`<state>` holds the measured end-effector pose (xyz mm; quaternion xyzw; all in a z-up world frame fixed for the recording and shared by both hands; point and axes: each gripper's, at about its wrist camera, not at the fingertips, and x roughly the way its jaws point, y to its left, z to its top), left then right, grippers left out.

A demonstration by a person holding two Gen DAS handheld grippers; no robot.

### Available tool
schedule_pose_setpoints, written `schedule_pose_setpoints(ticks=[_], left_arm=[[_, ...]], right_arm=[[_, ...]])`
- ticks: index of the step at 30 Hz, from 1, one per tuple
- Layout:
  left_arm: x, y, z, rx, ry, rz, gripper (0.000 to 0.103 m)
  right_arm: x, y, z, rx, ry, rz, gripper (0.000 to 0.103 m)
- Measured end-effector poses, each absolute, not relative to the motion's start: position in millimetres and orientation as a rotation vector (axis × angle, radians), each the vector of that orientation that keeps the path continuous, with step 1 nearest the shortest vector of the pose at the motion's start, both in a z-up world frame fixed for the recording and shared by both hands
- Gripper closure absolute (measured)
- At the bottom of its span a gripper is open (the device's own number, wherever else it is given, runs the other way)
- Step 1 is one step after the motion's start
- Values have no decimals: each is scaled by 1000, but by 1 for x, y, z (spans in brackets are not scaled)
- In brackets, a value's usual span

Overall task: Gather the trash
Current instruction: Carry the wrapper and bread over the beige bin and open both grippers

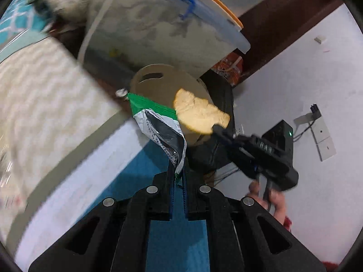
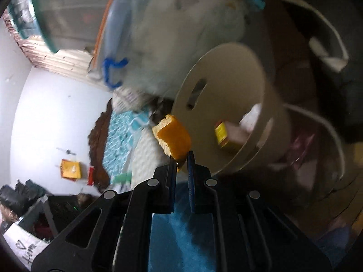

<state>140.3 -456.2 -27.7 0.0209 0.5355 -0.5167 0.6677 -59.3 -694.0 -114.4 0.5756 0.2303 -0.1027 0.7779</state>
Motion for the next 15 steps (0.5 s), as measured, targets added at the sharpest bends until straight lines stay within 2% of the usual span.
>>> schedule_pose_setpoints(ticks=[1, 3, 4, 5, 10, 15], left_arm=[[141, -471, -28, 62, 1204, -1170, 98], [143, -503, -31, 109, 1195, -1158, 82], [145, -515, -34, 136, 1190, -1132, 53], [147, -524, -36, 153, 1169, -1084, 42], [141, -519, -34, 132, 1153, -1079, 44], [103, -456, -16, 179, 1047, -1094, 44]], right_arm=[[-59, -699, -116, 1235, 504, -237, 87], [-53, -703, -114, 1202, 521, -267, 74], [-52, -706, -113, 1192, 521, -265, 35], [-51, -705, -109, 1185, 504, -271, 10], [-64, -693, -79, 1049, 406, -271, 19], [-58, -675, -69, 1043, 398, -184, 32]])
